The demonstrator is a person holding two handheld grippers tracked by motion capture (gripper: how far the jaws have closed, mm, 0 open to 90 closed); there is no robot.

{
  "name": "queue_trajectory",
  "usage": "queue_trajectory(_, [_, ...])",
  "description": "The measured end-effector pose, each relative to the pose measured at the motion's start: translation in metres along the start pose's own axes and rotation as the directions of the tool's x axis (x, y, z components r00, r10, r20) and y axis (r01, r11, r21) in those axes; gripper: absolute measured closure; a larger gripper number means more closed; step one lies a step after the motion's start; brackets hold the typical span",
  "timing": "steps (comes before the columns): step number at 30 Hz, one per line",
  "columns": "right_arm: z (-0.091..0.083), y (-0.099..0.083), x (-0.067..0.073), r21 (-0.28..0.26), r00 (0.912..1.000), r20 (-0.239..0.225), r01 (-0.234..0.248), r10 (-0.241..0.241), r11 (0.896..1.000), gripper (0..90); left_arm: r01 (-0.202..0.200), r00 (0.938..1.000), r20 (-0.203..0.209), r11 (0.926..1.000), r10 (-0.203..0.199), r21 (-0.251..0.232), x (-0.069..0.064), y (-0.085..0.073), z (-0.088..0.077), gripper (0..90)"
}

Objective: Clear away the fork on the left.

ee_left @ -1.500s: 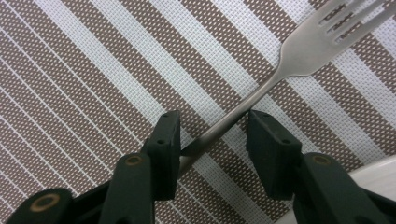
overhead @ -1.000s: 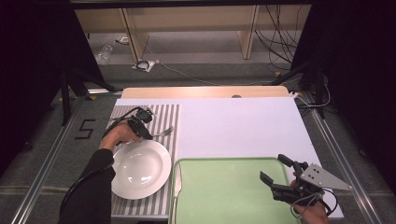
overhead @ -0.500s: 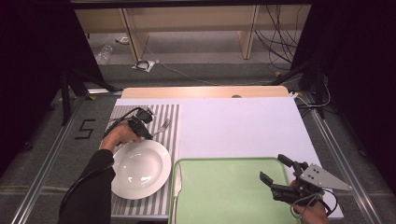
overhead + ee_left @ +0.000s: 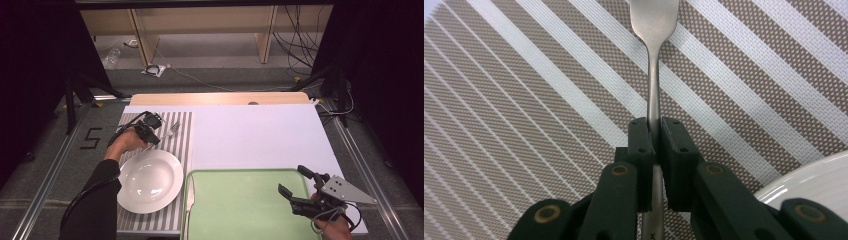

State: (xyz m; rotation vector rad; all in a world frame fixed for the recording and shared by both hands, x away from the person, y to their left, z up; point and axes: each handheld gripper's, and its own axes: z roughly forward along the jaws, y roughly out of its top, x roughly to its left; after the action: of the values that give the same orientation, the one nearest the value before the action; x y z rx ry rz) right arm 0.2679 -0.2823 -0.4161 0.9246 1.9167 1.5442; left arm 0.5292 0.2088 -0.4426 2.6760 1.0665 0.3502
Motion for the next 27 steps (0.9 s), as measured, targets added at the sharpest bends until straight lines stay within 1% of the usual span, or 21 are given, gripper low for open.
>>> queue_trajectory(4, [0.0, 0.0, 0.0, -0.002, 1.0, 0.001, 0.0, 0.0, 1.0, 15.6, -0.01, 0.9995, -0.029, 0.9997, 0.009, -0.022, 0.0, 0.0, -0.006, 83.5])
queue_trajectory(7, [0.0, 0.0, 0.0, 0.0, 1.0, 0.001, 0.001, -0.001, 1.0, 15.6, -0.007, 0.9991, -0.043, 0.9993, 0.005, -0.037, 0.0, -0.001, -0.012, 83.5])
queue_trajectory(9, [0.0, 0.0, 0.0, 0.0, 1.0, 0.002, 0.001, -0.001, 1.0, 15.6, -0.002, 0.9991, -0.043, 0.9989, 0.0, -0.047, -0.001, -0.001, -0.017, 83.5])
queue_trajectory(11, [0.0, 0.0, 0.0, 0.001, 1.0, 0.002, 0.001, -0.001, 1.0, 15.6, -0.013, 0.9988, -0.049, 0.9985, 0.011, -0.053, -0.002, 0.0, -0.025, 83.6])
queue_trajectory(14, [0.001, 0.0, 0.0, 0.002, 1.0, 0.001, 0.001, -0.001, 1.0, 15.6, -0.01, 0.9984, -0.056, 0.9974, 0.006, -0.071, -0.003, 0.001, -0.033, 83.6])
queue_trajectory(18, [0.0, 0.0, 0.001, 0.001, 1.0, 0.001, 0.005, -0.005, 1.0, 15.6, -0.017, 0.9981, -0.061, 0.9953, 0.011, -0.096, -0.008, 0.003, -0.046, 83.5])
queue_trajectory(20, [0.0, 0.0, 0.001, 0.002, 1.0, 0.001, 0.002, -0.002, 1.0, 15.6, -0.017, 0.9987, -0.05, 0.9946, 0.012, -0.102, -0.01, 0.003, -0.051, 83.5])
queue_trajectory(22, [0.0, 0.0, 0.001, 0.004, 1.0, 0.003, 0.003, -0.003, 1.0, 15.6, -0.016, 0.9987, -0.049, 0.9937, 0.01, -0.111, -0.014, 0.004, -0.055, 83.6])
queue_trajectory(25, [0.001, 0.0, 0.001, 0.002, 1.0, 0.001, 0.004, -0.004, 1.0, 15.6, 0.003, 0.9994, -0.034, 0.9909, -0.008, -0.134, -0.02, 0.004, -0.061, 83.5])
queue_trajectory(27, [0.001, 0.0, 0.002, 0.001, 1.0, 0.001, 0.003, -0.003, 1.0, 15.6, 0.035, 0.9993, -0.007, 0.9873, -0.037, -0.155, -0.024, 0.002, -0.066, 83.5])
